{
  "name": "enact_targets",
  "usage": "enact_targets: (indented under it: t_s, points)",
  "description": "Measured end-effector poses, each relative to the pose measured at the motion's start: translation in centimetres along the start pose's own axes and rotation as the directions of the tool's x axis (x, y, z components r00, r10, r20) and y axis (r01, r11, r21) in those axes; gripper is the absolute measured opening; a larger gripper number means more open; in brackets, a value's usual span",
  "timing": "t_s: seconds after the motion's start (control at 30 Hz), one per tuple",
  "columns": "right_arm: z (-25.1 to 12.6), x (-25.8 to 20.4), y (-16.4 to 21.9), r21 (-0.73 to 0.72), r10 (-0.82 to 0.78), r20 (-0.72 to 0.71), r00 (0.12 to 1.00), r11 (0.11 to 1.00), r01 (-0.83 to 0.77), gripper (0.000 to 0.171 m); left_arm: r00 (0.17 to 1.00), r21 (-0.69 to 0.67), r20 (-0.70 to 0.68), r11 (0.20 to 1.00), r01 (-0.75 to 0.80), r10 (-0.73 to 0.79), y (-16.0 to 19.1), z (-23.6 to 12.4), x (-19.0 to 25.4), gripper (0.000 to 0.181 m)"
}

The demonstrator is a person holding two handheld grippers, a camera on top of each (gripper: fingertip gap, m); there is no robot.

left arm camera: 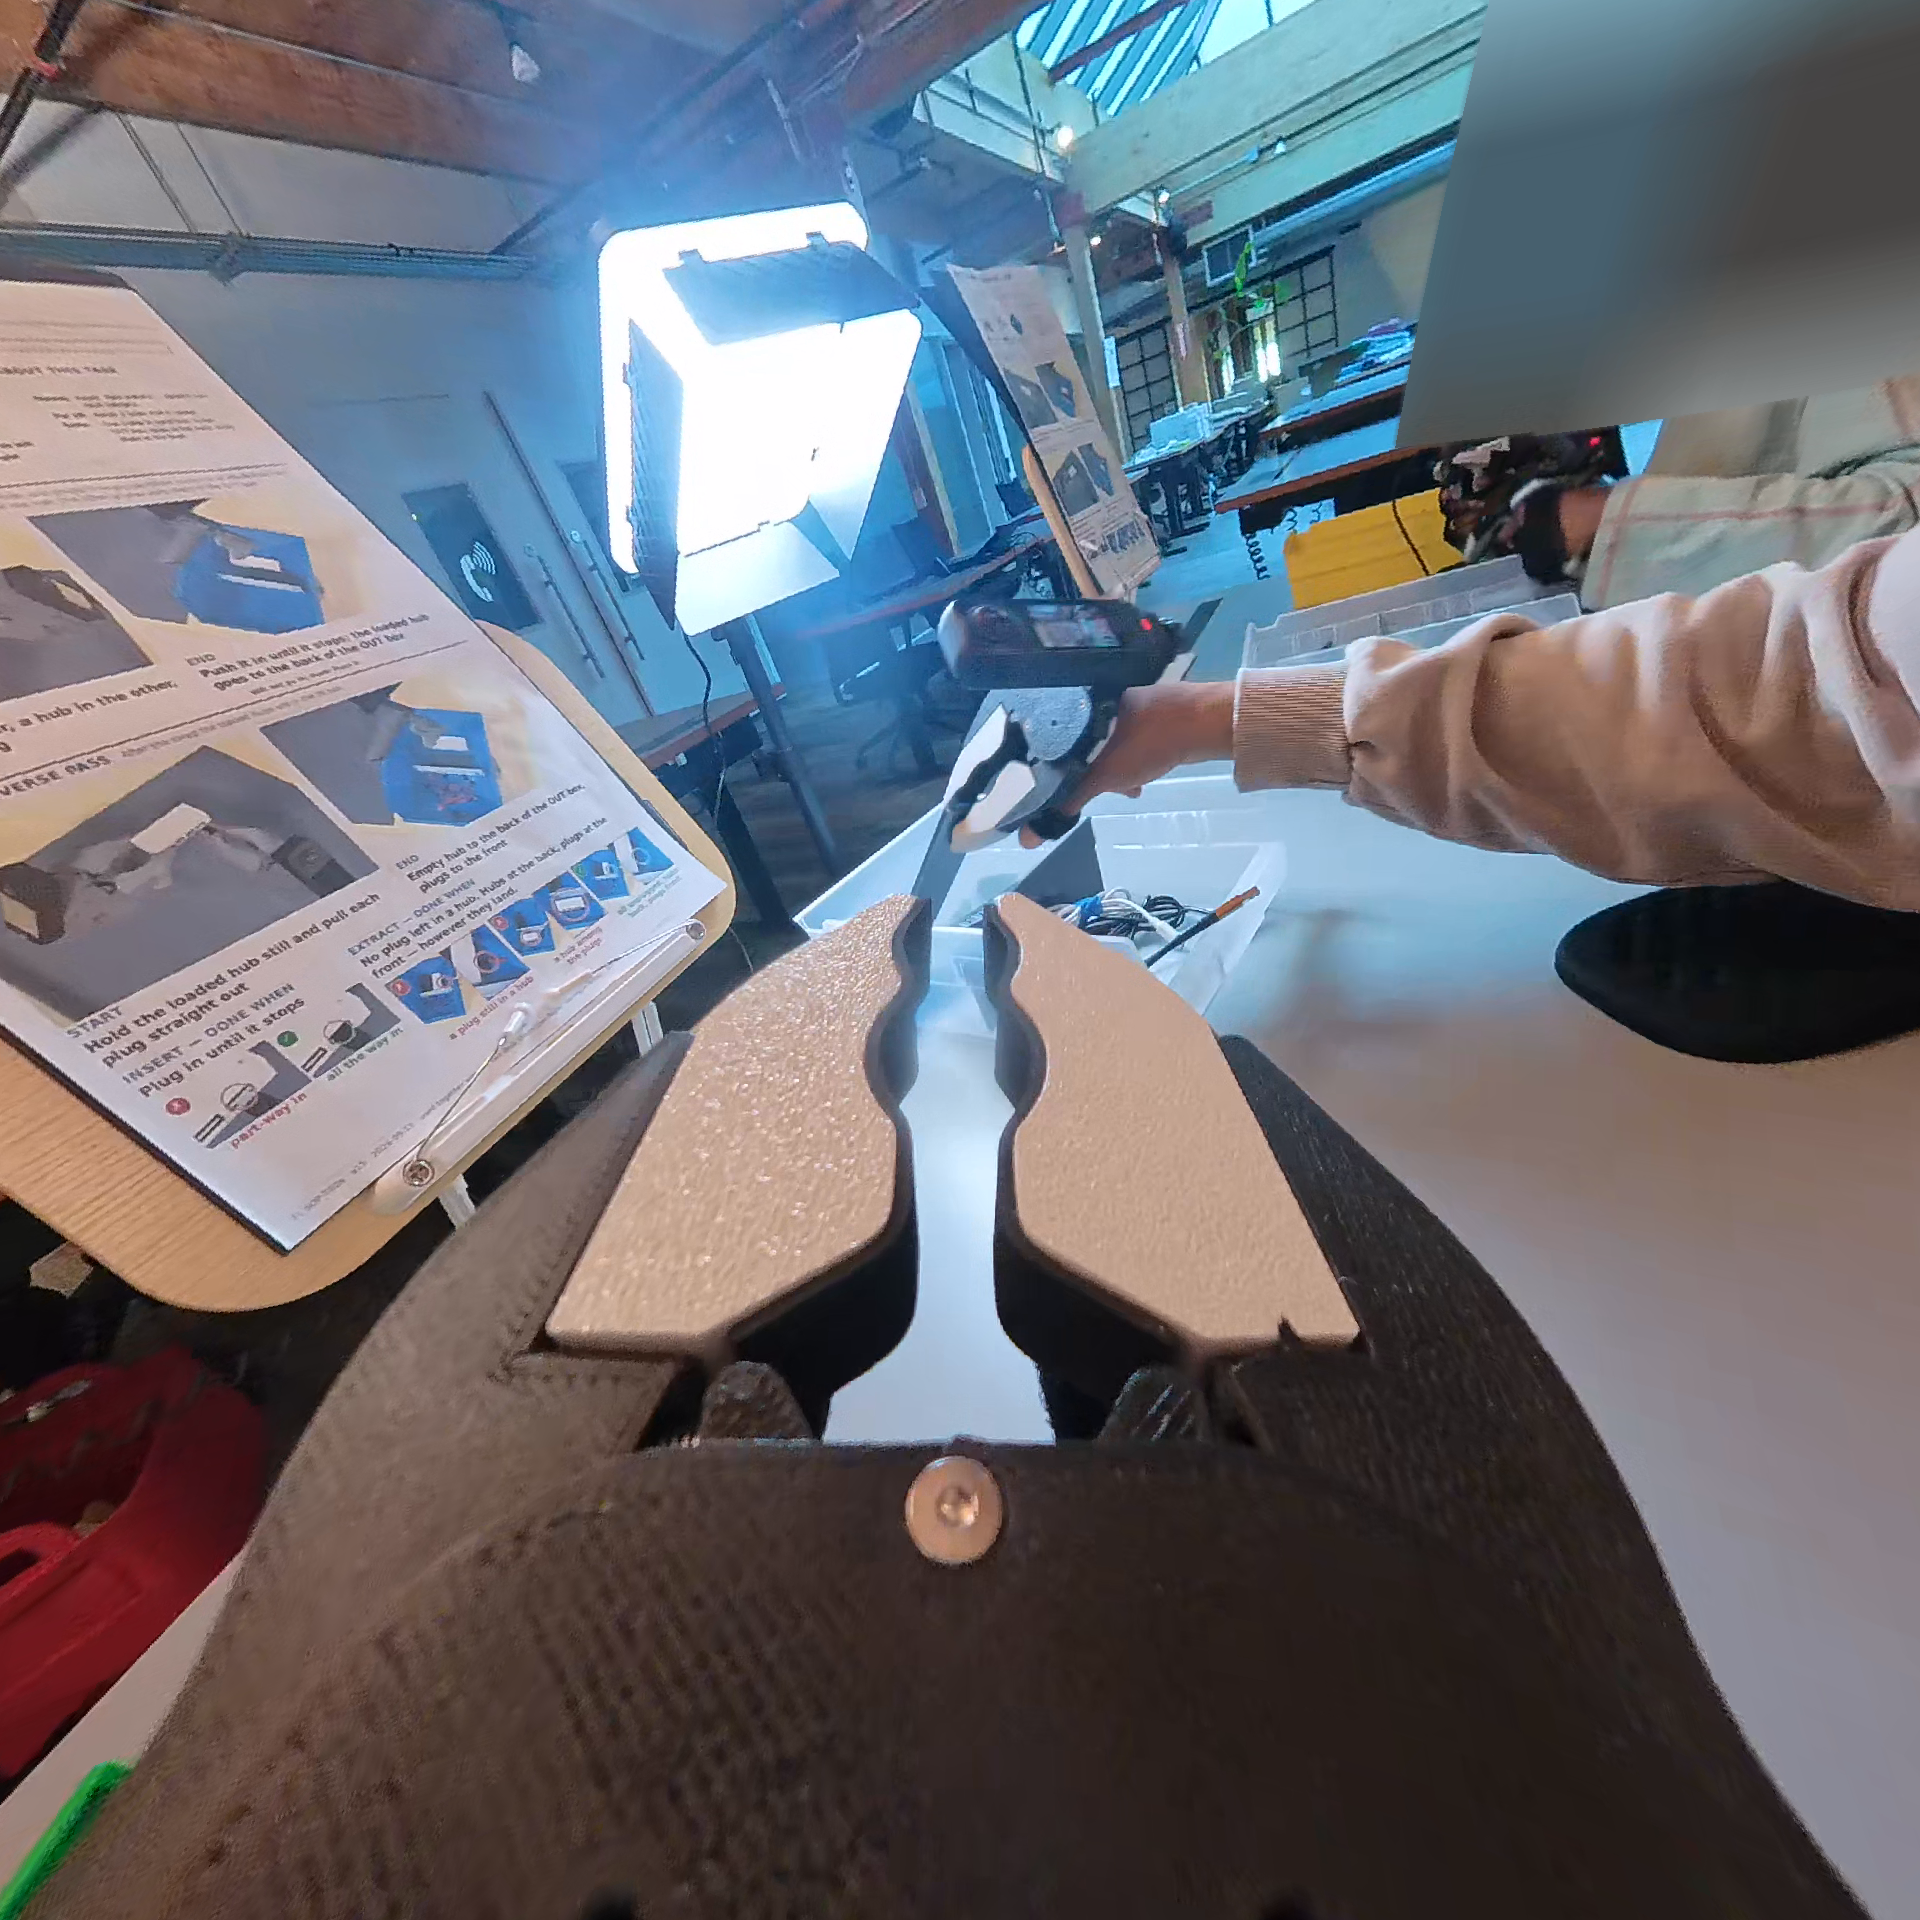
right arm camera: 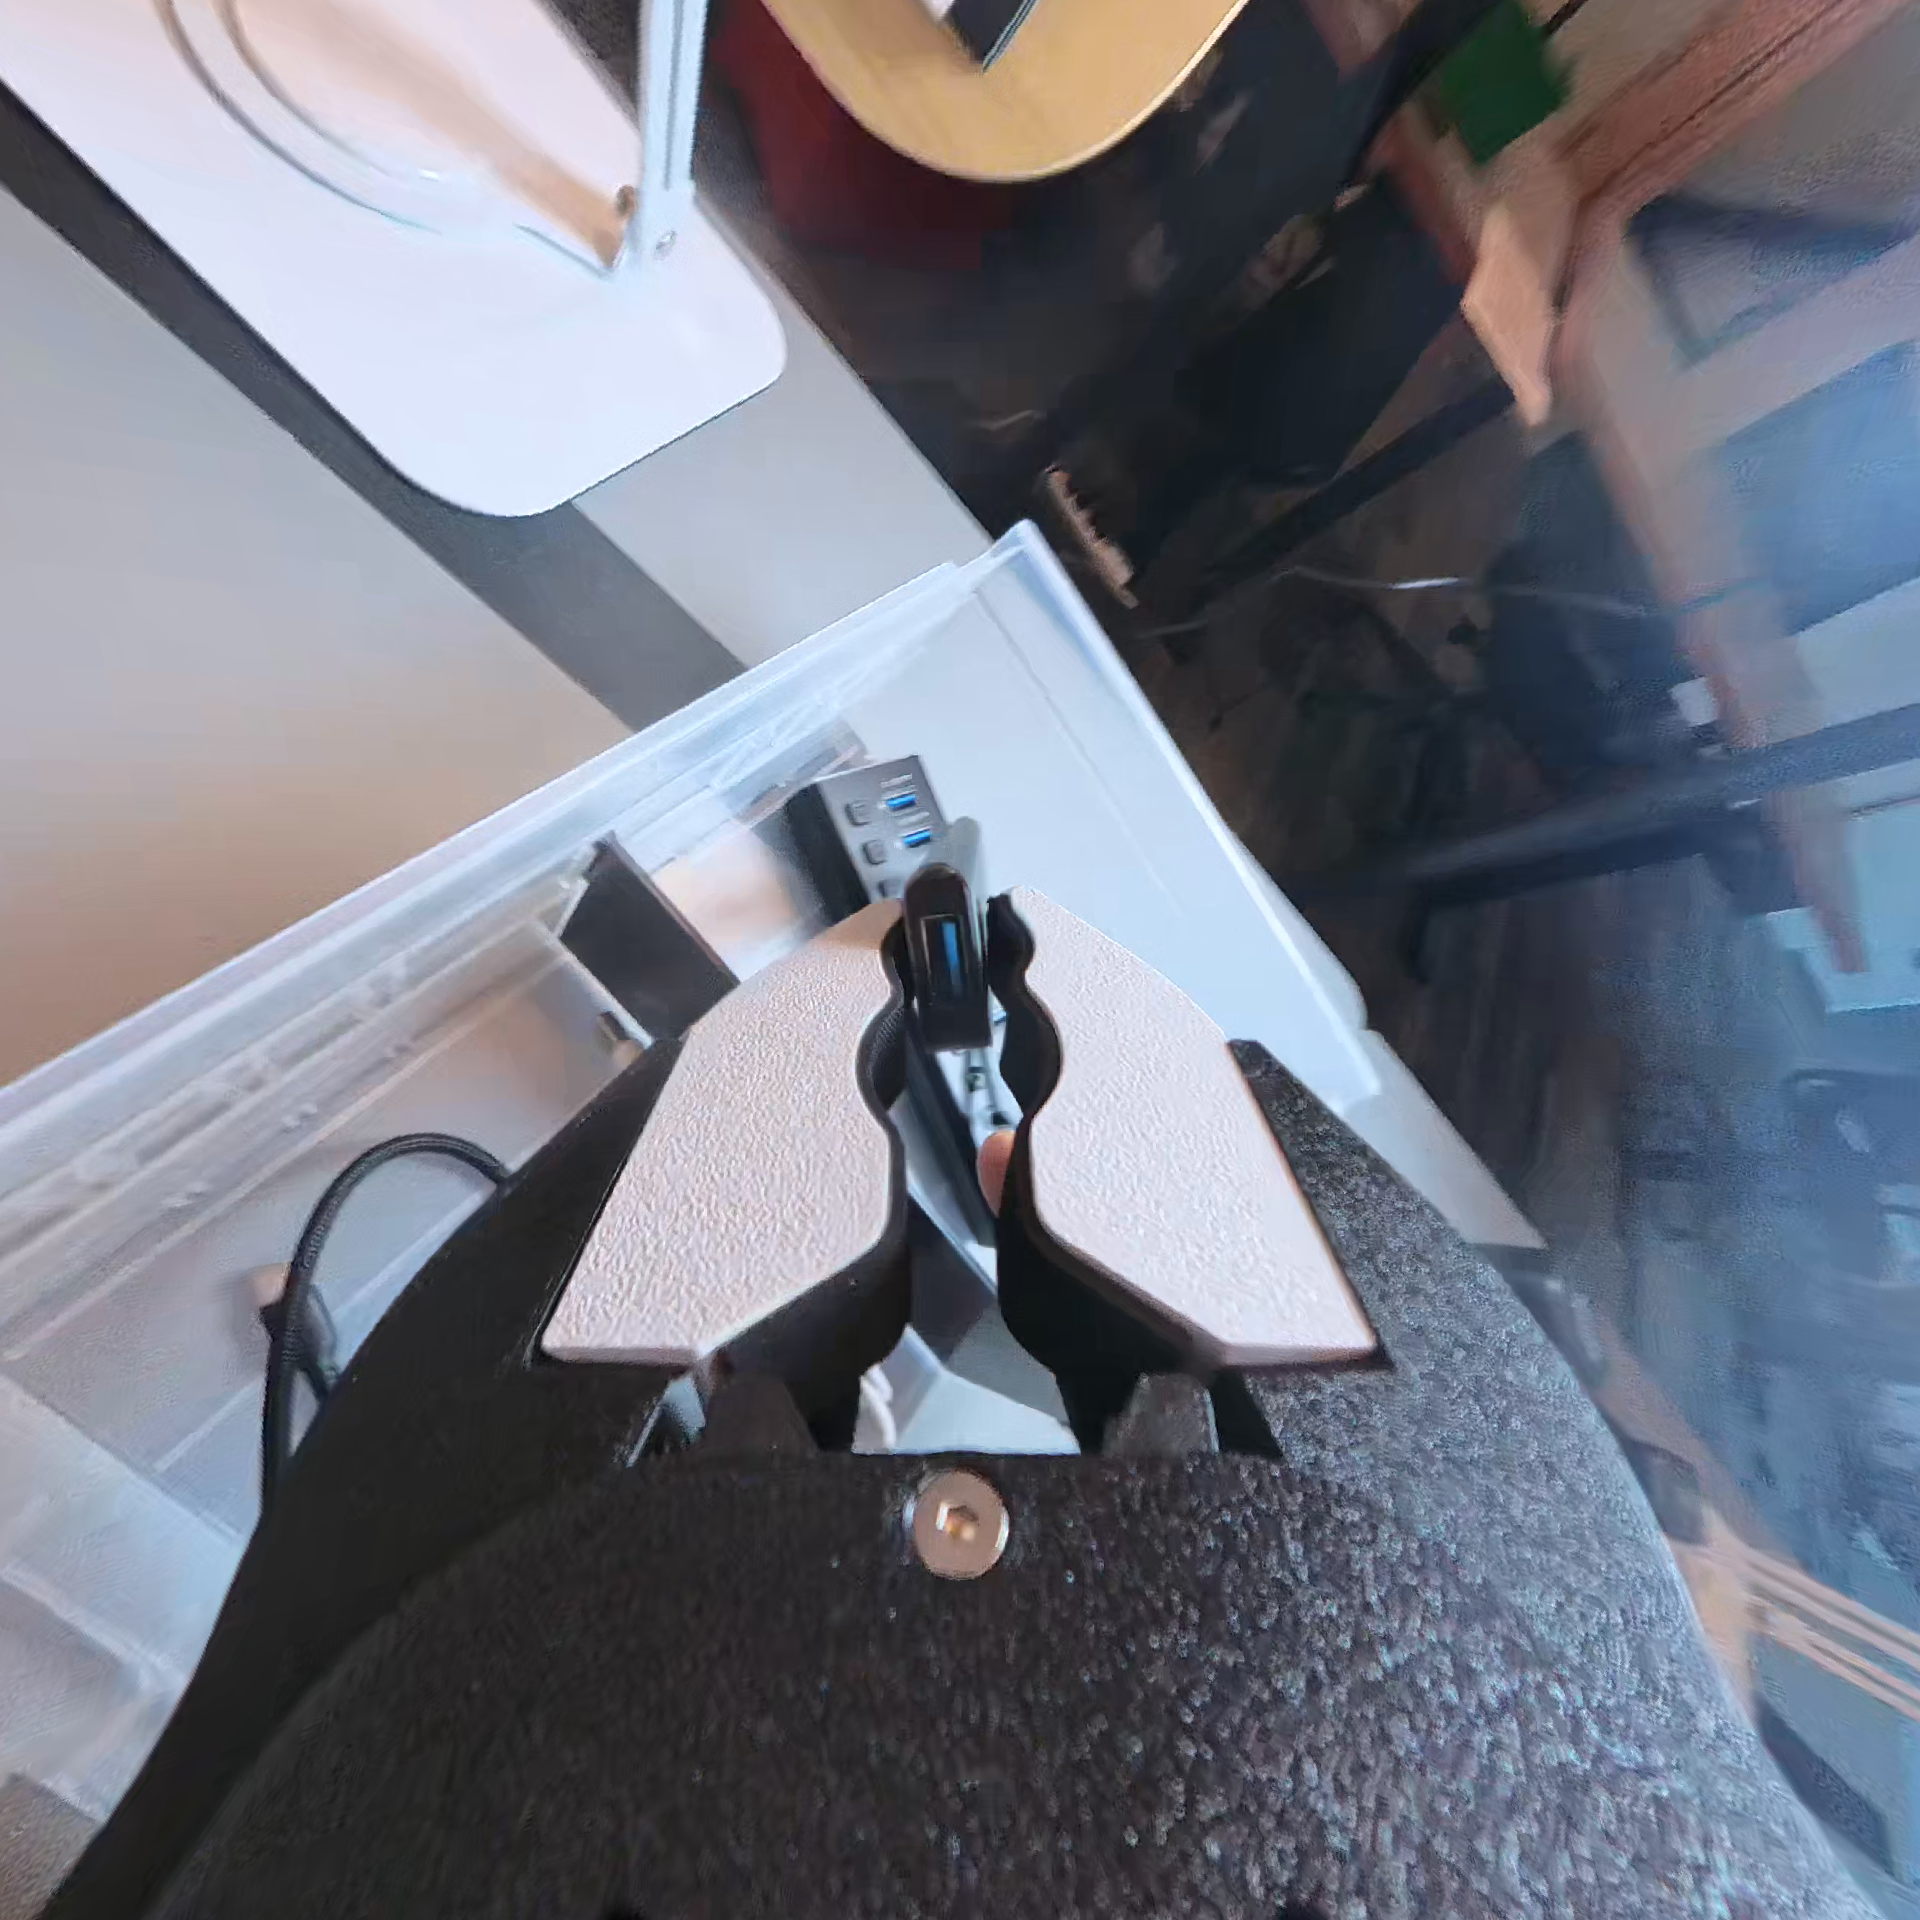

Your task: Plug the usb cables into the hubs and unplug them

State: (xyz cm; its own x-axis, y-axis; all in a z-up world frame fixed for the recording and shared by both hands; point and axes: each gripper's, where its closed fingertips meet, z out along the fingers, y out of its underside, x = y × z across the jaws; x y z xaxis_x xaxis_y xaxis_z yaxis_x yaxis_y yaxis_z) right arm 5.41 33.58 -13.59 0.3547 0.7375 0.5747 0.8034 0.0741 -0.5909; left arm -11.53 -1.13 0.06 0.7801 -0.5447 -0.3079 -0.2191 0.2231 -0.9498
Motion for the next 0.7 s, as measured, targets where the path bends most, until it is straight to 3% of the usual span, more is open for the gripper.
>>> enact_targets:
  t_s: [0.03, 0.1, 0.23, 0.4, 0.5, 0.7]
  points:
    - [0.8, -0.6, 0.3, -0.03, 0.02, 0.05, 0.999, 0.999, -0.019, 0.016, 1.0, -0.005, 0.0, 1.0, 0.002, -0.002, 0.2, 0.0, 0.0, 0.01]
    - [2.0, -1.2, 1.8, -0.142, 0.042, 0.129, 0.991, 0.99, -0.023, 0.025, 1.0, -0.022, 0.003, 1.0, 0.004, -0.004, 0.6, 0.1, -0.2, 0.009]
    - [3.1, -0.3, 5.4, -0.293, -0.07, 0.131, 0.989, 0.95, 0.107, 0.023, 1.0, -0.051, 0.004, 0.999, -0.005, 0.005, 1.2, 0.2, -0.2, 0.009]
    - [1.3, -0.4, 5.7, -0.257, -0.016, 0.219, 0.976, 0.964, 0.074, 0.027, 1.0, -0.078, -0.002, 0.997, -0.001, 0.001, 1.7, 0.3, -0.1, 0.009]
    - [-0.5, -0.7, 7.1, -0.303, 0.053, 0.292, 0.955, 0.952, 0.04, 0.045, 1.0, -0.114, 0.012, 0.993, 0.02, -0.019, 2.6, 0.5, -0.4, 0.011]
    - [-5.9, -2.4, 5.2, -0.082, -0.024, 0.31, 0.95, 0.995, 0.052, 0.046, 0.998, -0.233, 0.059, 0.972, 0.033, -0.02, 4.4, 0.3, -1.2, 0.017]
